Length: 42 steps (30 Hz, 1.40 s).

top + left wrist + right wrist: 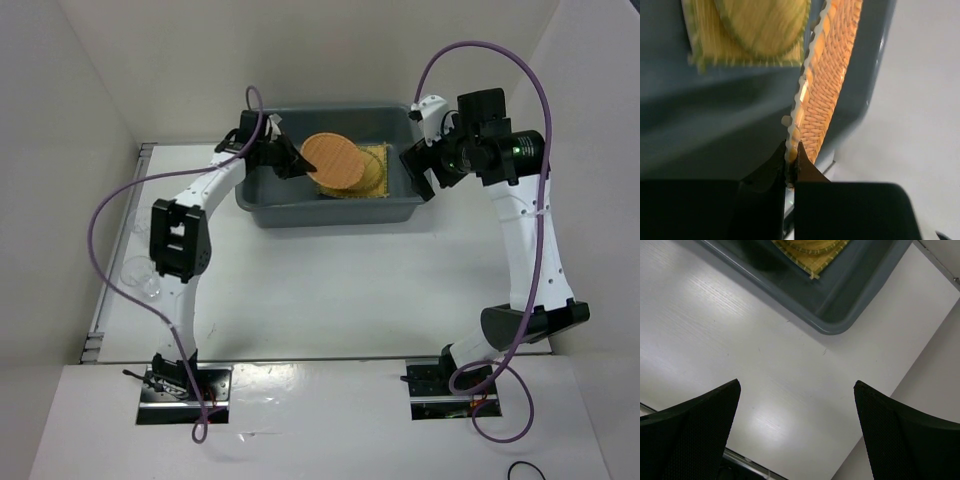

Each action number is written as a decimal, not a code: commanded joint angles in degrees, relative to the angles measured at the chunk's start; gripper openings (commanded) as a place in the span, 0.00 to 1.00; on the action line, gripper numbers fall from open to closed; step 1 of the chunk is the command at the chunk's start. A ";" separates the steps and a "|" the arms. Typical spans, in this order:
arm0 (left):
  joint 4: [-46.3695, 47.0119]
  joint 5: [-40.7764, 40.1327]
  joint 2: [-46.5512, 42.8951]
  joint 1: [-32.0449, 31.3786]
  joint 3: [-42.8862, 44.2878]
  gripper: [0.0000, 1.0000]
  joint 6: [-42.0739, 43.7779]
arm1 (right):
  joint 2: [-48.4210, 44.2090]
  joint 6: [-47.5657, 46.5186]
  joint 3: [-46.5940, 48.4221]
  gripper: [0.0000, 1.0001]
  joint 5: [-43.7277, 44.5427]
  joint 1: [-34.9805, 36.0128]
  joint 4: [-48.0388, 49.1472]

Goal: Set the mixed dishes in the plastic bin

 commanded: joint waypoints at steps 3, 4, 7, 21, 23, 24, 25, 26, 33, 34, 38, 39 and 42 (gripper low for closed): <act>-2.90 3.09 16.88 -2.13 28.74 0.00 -0.38 | -1.94 -0.29 1.62 0.99 0.96 -1.88 0.21; -5.02 3.09 20.42 -2.65 35.02 0.00 -0.38 | -1.94 -0.29 1.62 0.99 1.57 -1.88 0.21; -16.71 5.87 41.05 -2.66 70.66 0.00 -3.00 | -0.81 -0.82 1.70 0.99 2.09 -1.88 0.21; -11.72 4.76 51.57 -3.19 70.94 0.49 -10.85 | -2.20 -1.34 -1.89 0.99 5.61 -1.88 0.21; -11.72 3.36 48.85 -2.66 70.94 0.81 -9.26 | -2.21 -1.34 -2.42 0.99 5.61 -1.88 0.21; -11.72 2.83 46.93 -2.05 70.94 1.00 -8.65 | -2.73 -1.34 -2.42 0.99 5.61 -1.88 0.21; -11.72 2.82 45.69 -2.04 70.94 1.00 -7.77 | -2.74 -1.34 -2.42 0.99 5.61 -1.88 0.21; -13.20 2.13 44.38 -2.04 70.94 1.00 -6.20 | -2.74 -1.34 -2.42 0.99 5.61 -1.88 0.21; -33.46 -25.38 19.10 -3.53 70.94 1.00 17.66 | -2.21 -1.87 -1.29 0.99 4.21 -1.88 0.21; -36.57 -30.09 17.05 -4.15 70.94 1.00 19.99 | -2.21 -1.87 -1.28 0.99 3.34 -1.88 0.21; -53.89 -45.50 11.15 -2.67 67.29 1.00 24.82 | -2.21 -1.87 -0.14 0.99 1.40 -1.88 0.21; -53.39 -46.04 3.57 -2.66 58.55 1.00 26.32 | -2.21 -1.87 -0.14 0.99 0.09 -1.88 0.21; -50.76 -57.02 -11.55 0.93 31.37 1.00 20.81 | -1.59 -1.34 -0.66 0.99 -0.89 -1.88 0.21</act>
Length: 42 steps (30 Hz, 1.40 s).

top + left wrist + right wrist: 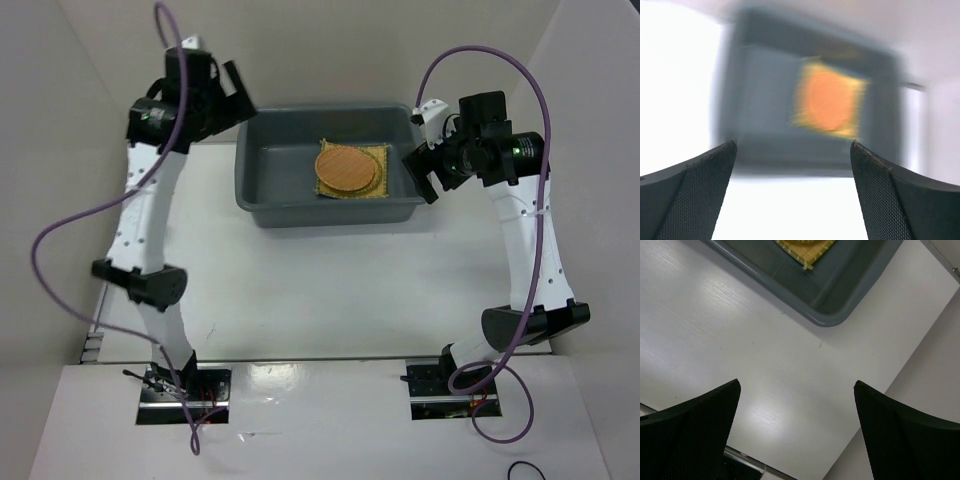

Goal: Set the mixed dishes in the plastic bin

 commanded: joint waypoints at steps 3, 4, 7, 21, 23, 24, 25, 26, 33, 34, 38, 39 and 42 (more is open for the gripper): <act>4.50 -12.45 -23.43 11.34 -47.73 1.00 0.21 | -0.41 0.19 1.45 0.99 -4.13 -0.29 0.21; 8.10 -7.21 -27.74 14.15 -55.20 1.00 -0.40 | -0.41 0.19 1.45 0.99 -4.66 -0.29 0.21; 17.26 -0.32 -41.02 23.74 -74.97 1.00 -1.99 | -0.41 0.71 1.45 0.99 -4.66 -0.29 0.21; 22.28 6.64 -35.88 39.22 -94.20 1.00 -4.89 | -11.21 0.19 -10.14 0.99 0.79 -0.81 0.21; 23.07 7.25 -34.73 40.02 -95.26 1.00 -4.11 | -12.79 0.19 -11.81 0.99 0.79 -1.77 0.21; 23.86 7.96 -33.94 40.02 -95.27 1.00 -3.32 | -13.32 0.19 -11.82 0.99 0.79 -3.09 0.21; 23.87 7.96 -32.28 40.54 -95.27 1.00 -3.31 | -13.33 0.19 -12.69 0.99 -0.08 -3.88 0.21; 23.87 7.96 -30.70 40.54 -95.27 1.00 -2.70 | -14.03 0.19 -13.48 0.99 -0.87 -5.28 0.21; 26.41 9.10 -28.22 40.54 -96.40 0.94 -2.17 | -15.44 0.71 -14.01 0.99 -2.90 -10.31 0.21; 26.42 9.10 -28.22 40.54 -96.41 0.89 -2.17 | -15.44 0.71 -14.01 0.99 -2.90 -11.09 0.21; 27.21 11.21 -28.84 40.54 -98.60 0.38 -1.64 | -15.44 0.71 -14.01 0.99 -3.43 -11.63 0.21; 27.21 11.21 -29.79 40.54 -98.61 0.13 -2.16 | -15.44 0.71 -14.01 0.99 -3.43 -11.63 0.21; 25.55 12.17 -31.91 40.54 -98.08 0.00 -2.17 | -15.44 0.71 -14.54 0.99 -3.43 -11.63 0.21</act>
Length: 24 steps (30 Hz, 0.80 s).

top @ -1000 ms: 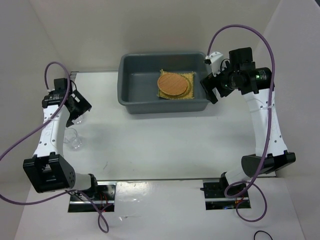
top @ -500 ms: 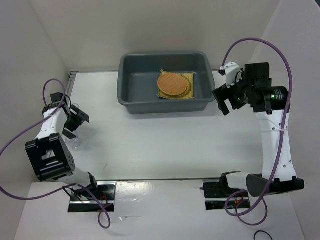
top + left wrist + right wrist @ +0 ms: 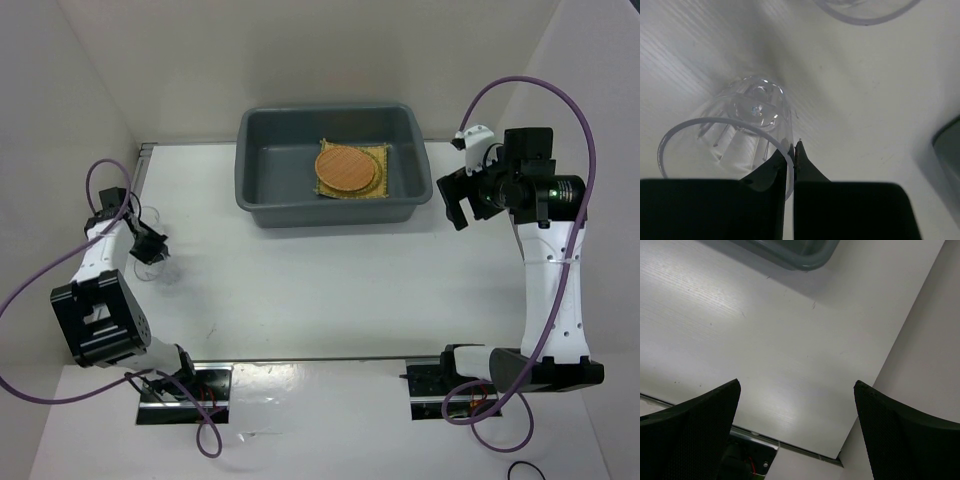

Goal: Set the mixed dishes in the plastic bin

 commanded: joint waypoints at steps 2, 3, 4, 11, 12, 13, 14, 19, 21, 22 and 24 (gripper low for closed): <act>-0.10 6.34 -3.90 0.26 1.50 0.00 -0.68 | -1.14 0.50 -0.57 0.99 -0.85 -0.37 0.23; 1.90 11.58 -5.47 0.26 1.51 0.00 -1.29 | -1.14 0.50 -0.57 0.99 -0.85 -0.37 0.23; 2.71 15.55 -7.32 -0.26 2.47 0.00 -1.82 | -1.14 0.50 -1.10 0.99 -0.85 -0.37 0.23; 24.84 39.59 -7.86 -7.36 4.05 0.00 -15.52 | -1.14 0.50 -0.49 0.99 -1.38 -0.37 0.23; 25.65 37.58 -8.56 -8.60 5.37 0.00 -16.40 | -1.14 0.50 -0.49 0.99 -1.38 -0.37 0.23; 26.35 36.08 -8.57 -9.92 8.43 0.00 -18.41 | -1.14 0.50 0.04 0.99 -1.38 -0.37 0.23; 27.14 34.33 -8.57 -12.80 10.02 0.00 -19.65 | -1.14 0.50 0.65 0.99 -1.38 -0.89 0.23; 7.68 20.47 4.15 -20.99 37.05 0.00 -10.73 | -1.14 0.50 1.18 0.99 -0.59 -1.42 0.76; -3.58 16.75 13.20 -24.60 54.39 0.00 -4.04 | -1.14 0.50 1.71 0.99 -0.59 -1.95 0.76; -10.83 13.77 16.36 -25.65 60.43 0.00 -2.28 | -1.14 0.50 3.02 0.99 -1.11 -2.65 0.76; -18.17 10.60 27.43 -28.37 73.43 0.00 2.38 | -0.44 0.50 4.51 0.99 -1.64 -3.35 0.76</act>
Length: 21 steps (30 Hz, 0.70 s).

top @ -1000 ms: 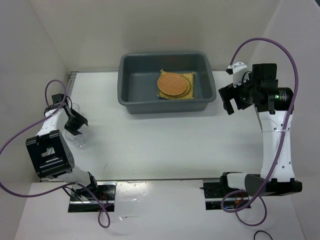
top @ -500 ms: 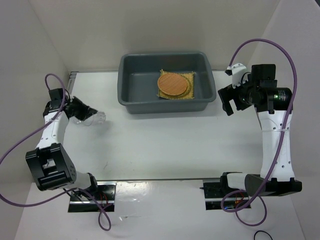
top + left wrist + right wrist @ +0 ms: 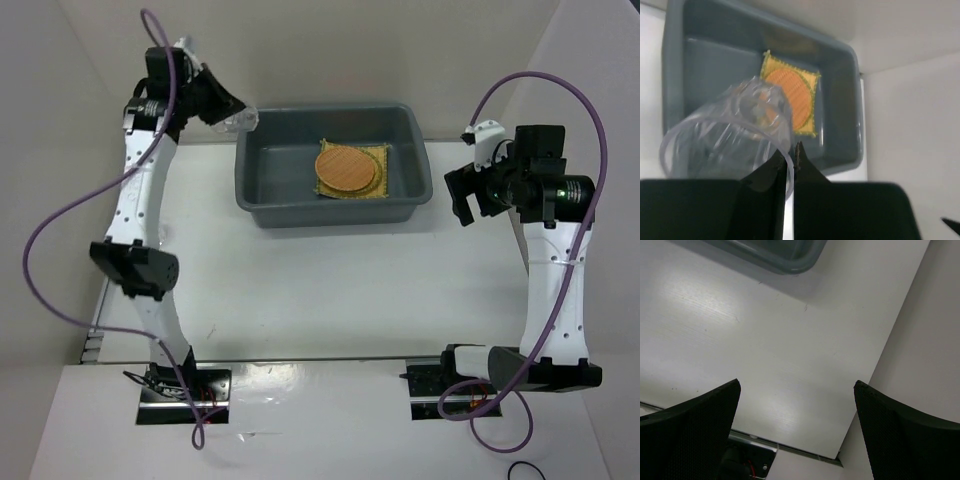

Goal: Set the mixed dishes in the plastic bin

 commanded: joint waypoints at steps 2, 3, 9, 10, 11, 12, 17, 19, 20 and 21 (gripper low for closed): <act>-27.47 -11.40 22.55 -4.83 33.53 0.00 11.52 | 0.24 0.50 6.10 0.99 -0.94 -1.24 0.80; -34.73 -12.02 28.08 -4.84 43.36 0.00 12.05 | 0.76 0.50 7.07 0.99 0.80 -1.85 0.80; -24.60 -12.90 37.52 -6.77 45.09 0.00 12.14 | 0.86 0.50 6.64 0.99 3.36 -3.00 1.33; -25.65 -13.95 42.50 -7.38 49.83 0.02 12.14 | -0.10 0.50 6.64 0.99 3.89 -3.00 1.33; -26.79 -14.65 45.25 -7.39 55.18 0.03 12.14 | -0.81 0.50 5.07 0.99 3.89 -3.00 1.33; -23.84 -14.66 45.28 -7.39 52.54 0.03 12.14 | -0.81 0.50 4.27 0.99 3.89 -3.00 1.33; -22.75 -16.24 48.60 -8.62 55.04 0.05 13.55 | -3.36 0.50 -0.65 0.99 5.38 -3.52 1.85; -23.46 -15.72 50.99 -9.14 56.56 0.08 13.55 | -3.89 0.50 -1.88 0.99 6.00 -3.52 1.86; -23.46 -15.71 51.69 -9.15 56.91 0.09 13.55 | -3.89 0.50 -2.41 0.99 6.00 -3.52 1.86; -23.46 -14.67 52.65 -9.15 56.91 0.09 13.55 | -3.89 0.50 -3.20 0.99 6.52 -3.52 1.86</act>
